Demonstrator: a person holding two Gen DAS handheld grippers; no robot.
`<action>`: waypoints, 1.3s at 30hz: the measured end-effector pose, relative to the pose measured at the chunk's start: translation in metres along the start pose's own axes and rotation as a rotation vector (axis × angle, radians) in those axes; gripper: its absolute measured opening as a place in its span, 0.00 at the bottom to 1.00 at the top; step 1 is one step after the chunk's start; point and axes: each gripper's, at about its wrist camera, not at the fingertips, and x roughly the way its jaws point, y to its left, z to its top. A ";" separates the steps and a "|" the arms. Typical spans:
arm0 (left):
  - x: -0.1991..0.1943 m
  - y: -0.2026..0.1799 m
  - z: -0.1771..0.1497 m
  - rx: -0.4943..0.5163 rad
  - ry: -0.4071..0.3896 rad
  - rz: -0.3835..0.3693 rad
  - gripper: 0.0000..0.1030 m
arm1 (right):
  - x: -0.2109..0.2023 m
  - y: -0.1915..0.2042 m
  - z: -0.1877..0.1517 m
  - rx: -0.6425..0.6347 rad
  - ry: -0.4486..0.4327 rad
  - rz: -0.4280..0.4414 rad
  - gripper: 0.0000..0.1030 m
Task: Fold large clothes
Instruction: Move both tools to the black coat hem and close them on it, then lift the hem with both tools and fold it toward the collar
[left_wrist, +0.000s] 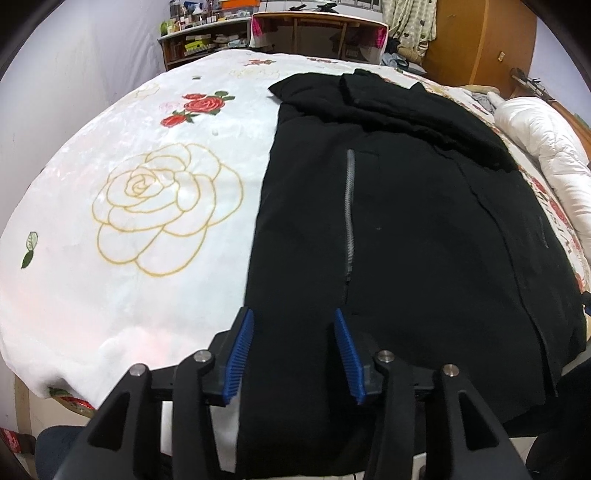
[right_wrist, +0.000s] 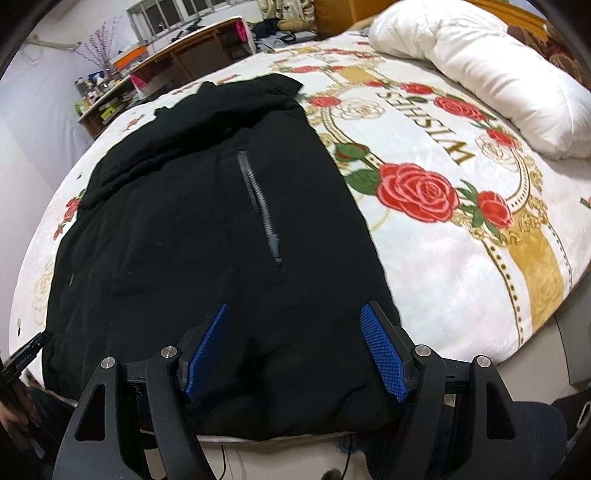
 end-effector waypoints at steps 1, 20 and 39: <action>0.003 0.002 0.000 -0.004 0.006 0.001 0.48 | 0.004 -0.006 0.001 0.012 0.017 0.006 0.71; 0.023 0.010 -0.022 -0.034 0.051 0.007 0.63 | 0.034 -0.036 -0.011 0.112 0.179 0.022 0.74; -0.041 -0.003 0.009 0.034 -0.063 -0.081 0.14 | -0.025 -0.010 0.003 0.005 0.055 0.118 0.23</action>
